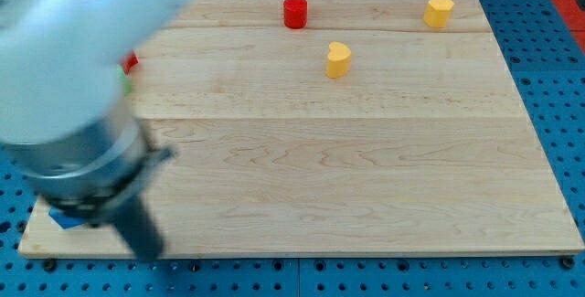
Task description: Move blue triangle slightly right
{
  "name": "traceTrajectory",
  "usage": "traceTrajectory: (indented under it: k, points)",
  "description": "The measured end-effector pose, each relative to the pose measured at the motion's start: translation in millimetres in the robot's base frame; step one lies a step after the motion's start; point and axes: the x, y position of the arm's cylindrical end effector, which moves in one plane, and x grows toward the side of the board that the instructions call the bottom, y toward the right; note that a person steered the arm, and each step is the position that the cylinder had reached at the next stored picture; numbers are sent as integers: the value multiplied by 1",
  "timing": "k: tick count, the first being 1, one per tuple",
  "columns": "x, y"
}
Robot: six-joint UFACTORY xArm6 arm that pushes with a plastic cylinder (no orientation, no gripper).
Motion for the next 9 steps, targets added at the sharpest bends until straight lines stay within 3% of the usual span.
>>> traceTrajectory:
  k: [1, 2, 3, 5, 6, 9]
  points:
    - [0, -86]
    - [-7, -124]
    - [-29, -113]
    - [-36, 49]
    - [-49, 99]
    - [-65, 116]
